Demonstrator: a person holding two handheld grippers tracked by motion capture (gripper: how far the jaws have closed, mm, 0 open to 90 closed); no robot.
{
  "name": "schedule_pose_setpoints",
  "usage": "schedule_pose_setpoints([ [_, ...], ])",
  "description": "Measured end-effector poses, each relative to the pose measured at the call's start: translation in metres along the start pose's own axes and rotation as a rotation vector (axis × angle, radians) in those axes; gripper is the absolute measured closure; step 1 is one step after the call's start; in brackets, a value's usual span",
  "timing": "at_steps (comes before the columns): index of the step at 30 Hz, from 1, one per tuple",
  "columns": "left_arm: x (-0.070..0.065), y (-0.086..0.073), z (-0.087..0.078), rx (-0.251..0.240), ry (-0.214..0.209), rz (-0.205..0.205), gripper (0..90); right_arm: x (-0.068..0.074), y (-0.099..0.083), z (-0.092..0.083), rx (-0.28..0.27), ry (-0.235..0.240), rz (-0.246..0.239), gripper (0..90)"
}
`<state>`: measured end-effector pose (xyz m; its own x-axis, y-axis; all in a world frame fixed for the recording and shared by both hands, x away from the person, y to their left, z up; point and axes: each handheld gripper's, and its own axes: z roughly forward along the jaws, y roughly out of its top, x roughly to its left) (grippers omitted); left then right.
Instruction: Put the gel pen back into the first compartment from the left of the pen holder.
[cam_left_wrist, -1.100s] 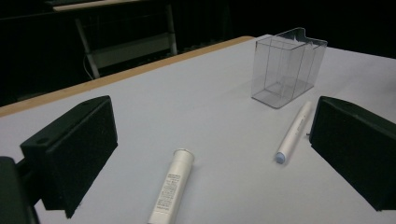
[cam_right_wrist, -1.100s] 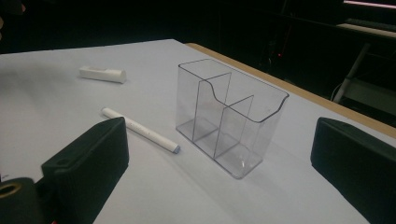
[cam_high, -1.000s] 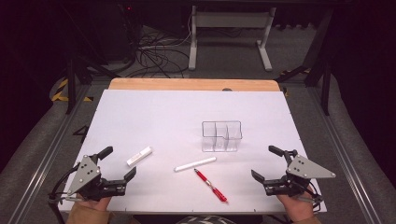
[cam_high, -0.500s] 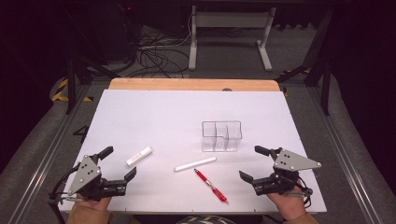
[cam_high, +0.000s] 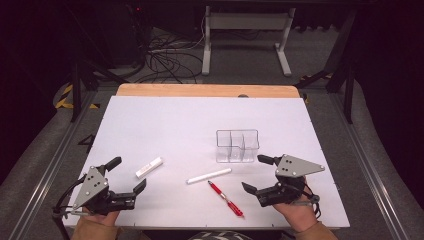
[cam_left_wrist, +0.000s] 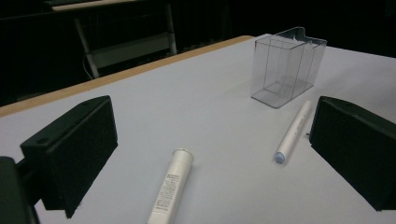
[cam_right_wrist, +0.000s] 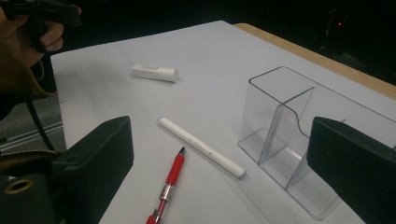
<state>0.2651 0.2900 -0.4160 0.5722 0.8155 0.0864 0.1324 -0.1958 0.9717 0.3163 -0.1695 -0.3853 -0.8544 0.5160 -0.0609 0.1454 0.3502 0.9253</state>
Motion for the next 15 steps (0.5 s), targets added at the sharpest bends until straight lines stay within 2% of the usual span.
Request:
schedule_pose_setpoints([
  [15,0.001,0.000,0.000,0.002,-0.002,0.005,1.7,0.015,0.012,0.027,0.049,0.053,-0.042,10.4],
])
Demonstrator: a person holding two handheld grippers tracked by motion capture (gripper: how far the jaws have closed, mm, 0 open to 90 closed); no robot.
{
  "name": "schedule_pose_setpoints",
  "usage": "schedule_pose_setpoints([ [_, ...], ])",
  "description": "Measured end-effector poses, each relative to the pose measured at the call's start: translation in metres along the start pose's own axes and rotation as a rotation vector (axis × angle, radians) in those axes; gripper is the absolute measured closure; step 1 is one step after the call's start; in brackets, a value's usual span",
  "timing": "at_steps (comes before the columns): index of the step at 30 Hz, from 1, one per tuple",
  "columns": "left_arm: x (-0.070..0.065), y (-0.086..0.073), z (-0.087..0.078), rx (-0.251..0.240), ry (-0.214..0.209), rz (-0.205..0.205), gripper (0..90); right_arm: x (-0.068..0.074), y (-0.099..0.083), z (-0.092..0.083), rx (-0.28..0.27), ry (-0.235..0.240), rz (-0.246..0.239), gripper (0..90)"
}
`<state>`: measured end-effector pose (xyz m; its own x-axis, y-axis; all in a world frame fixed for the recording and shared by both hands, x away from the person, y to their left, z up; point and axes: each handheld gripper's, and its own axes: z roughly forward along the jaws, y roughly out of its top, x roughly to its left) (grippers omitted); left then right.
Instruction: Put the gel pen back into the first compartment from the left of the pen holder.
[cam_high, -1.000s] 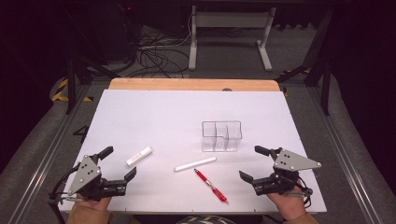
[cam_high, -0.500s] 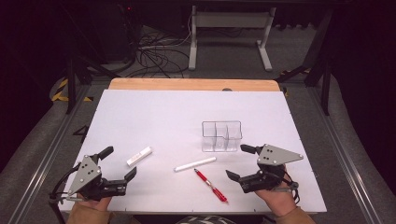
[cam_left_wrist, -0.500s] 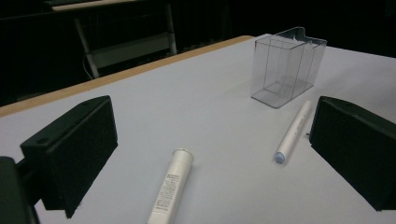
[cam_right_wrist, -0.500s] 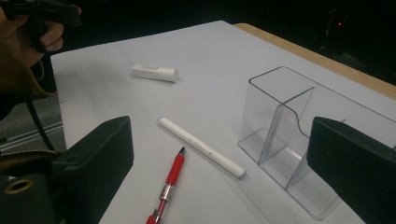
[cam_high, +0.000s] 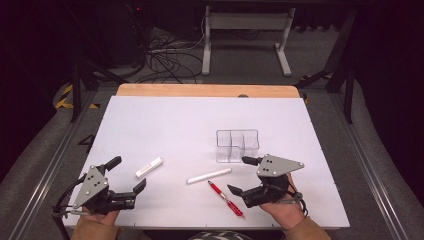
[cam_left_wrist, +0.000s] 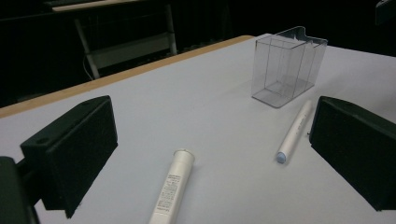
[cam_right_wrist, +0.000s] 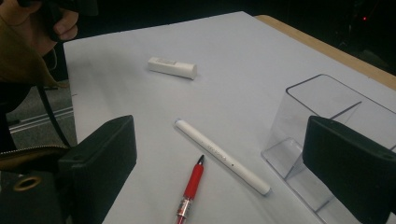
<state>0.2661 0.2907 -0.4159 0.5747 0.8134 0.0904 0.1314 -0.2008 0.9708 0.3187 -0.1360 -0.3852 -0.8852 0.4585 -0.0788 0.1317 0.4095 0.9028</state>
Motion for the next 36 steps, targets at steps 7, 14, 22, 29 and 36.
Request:
schedule_pose_setpoints([
  [7,0.000,0.000,0.000,-0.002,0.001,0.001,1.7,0.003,0.006,0.011,0.037,0.014,-0.024,10.9],
  [14,0.000,0.000,0.000,0.000,0.000,-0.001,1.7,0.005,0.010,0.021,0.064,0.030,-0.009,10.9],
  [22,0.001,0.000,0.000,0.000,-0.001,-0.001,1.7,0.008,0.014,0.030,0.075,0.032,-0.016,10.9],
  [29,0.000,0.000,0.001,0.000,0.000,-0.003,1.8,0.009,0.015,0.031,0.099,0.045,0.003,15.3],
  [36,0.000,0.000,0.001,-0.001,0.000,-0.004,1.8,0.010,0.017,0.032,0.167,0.043,0.034,19.3],
])
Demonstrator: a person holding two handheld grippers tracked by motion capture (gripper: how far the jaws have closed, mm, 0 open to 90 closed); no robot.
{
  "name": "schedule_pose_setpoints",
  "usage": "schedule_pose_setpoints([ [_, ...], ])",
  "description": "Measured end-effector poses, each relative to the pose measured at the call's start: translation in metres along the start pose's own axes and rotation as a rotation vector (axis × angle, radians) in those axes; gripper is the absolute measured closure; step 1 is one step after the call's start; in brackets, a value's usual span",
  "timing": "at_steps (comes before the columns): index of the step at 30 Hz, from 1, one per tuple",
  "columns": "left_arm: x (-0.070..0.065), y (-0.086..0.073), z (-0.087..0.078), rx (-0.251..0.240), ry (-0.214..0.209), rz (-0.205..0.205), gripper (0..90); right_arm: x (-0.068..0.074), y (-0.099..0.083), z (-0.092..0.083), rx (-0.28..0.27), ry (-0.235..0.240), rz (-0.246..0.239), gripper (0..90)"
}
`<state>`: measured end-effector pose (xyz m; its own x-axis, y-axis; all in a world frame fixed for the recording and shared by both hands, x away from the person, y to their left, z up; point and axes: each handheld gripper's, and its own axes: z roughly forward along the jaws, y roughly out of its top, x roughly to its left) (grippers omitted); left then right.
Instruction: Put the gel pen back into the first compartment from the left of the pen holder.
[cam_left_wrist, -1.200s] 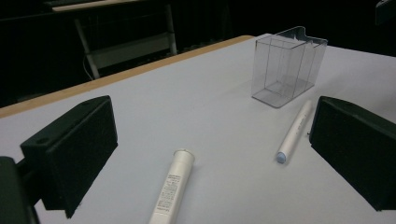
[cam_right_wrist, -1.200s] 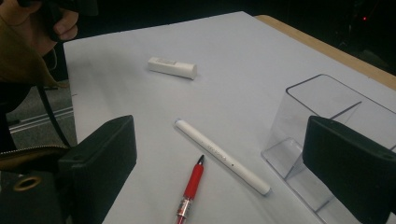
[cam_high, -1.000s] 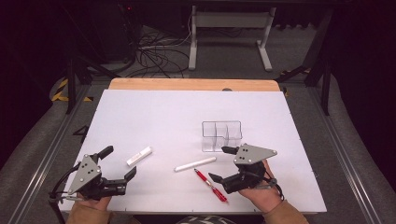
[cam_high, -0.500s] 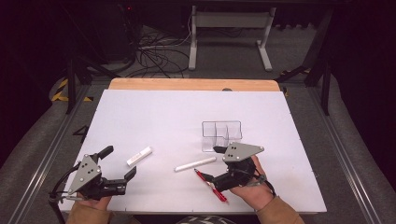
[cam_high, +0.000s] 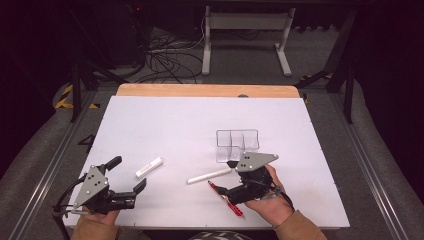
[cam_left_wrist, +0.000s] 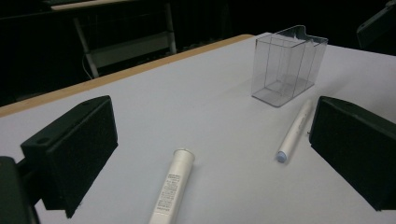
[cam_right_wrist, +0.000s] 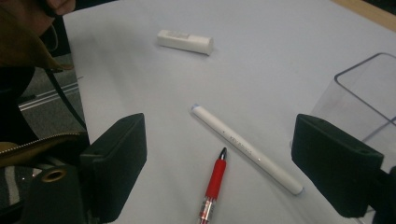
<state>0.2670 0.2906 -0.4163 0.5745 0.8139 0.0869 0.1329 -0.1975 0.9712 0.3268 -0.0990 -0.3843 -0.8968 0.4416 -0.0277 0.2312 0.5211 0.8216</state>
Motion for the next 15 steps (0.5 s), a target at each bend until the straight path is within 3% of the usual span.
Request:
schedule_pose_setpoints([
  [15,0.000,0.000,0.000,0.004,0.000,0.003,1.9,0.007,0.000,0.020,0.181,-0.063,0.070,35.0],
])
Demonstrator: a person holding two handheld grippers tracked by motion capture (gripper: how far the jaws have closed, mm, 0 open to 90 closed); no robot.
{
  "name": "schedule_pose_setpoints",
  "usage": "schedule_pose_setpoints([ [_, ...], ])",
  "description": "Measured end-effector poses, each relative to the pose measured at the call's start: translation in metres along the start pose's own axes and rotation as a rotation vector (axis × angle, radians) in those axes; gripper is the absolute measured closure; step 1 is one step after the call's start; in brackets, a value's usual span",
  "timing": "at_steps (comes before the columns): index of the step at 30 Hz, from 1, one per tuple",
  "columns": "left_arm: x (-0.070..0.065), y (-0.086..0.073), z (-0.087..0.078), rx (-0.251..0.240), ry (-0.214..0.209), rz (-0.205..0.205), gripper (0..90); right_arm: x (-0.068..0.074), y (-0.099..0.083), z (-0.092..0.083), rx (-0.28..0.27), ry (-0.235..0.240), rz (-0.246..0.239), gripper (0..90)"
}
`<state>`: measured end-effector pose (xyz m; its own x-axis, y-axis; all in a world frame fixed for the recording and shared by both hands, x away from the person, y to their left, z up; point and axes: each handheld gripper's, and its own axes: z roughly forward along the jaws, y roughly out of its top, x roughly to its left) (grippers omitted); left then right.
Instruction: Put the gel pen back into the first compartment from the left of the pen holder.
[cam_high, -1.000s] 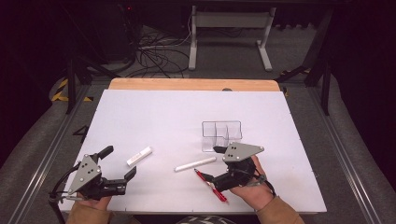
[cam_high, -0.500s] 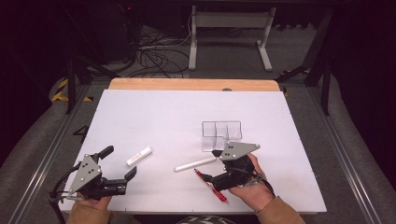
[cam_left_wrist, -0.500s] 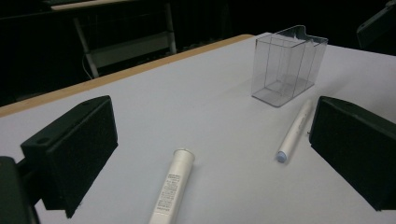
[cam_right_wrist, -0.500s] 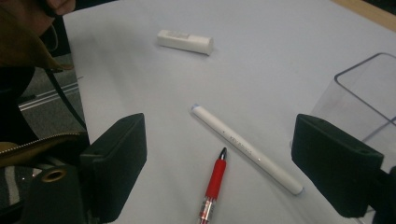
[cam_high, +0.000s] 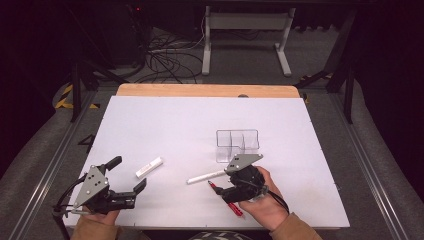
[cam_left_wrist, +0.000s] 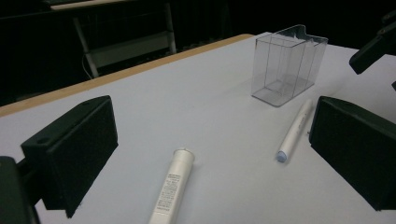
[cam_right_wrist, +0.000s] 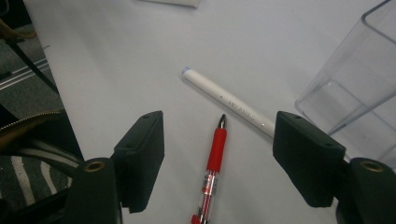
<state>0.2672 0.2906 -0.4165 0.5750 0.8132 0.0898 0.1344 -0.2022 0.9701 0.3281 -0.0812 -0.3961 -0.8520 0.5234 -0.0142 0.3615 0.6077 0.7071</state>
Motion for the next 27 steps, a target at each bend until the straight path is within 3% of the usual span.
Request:
schedule_pose_setpoints([
  [3,0.000,0.000,0.000,0.000,0.000,-0.001,1.9,0.002,-0.001,0.006,0.044,-0.029,0.000,38.4],
  [8,0.000,0.000,0.000,0.002,0.001,-0.001,2.0,0.004,-0.002,0.013,0.081,-0.037,-0.001,41.8],
  [14,0.000,0.000,0.001,0.003,0.001,0.004,2.0,0.003,-0.002,0.026,0.174,-0.045,0.026,46.4],
  [19,0.001,0.000,0.000,0.004,0.001,0.003,2.0,0.002,-0.001,0.030,0.190,-0.050,0.036,49.3],
  [27,0.000,0.000,0.001,0.003,0.001,0.004,2.0,-0.004,0.005,0.044,0.272,0.003,0.071,54.8],
])
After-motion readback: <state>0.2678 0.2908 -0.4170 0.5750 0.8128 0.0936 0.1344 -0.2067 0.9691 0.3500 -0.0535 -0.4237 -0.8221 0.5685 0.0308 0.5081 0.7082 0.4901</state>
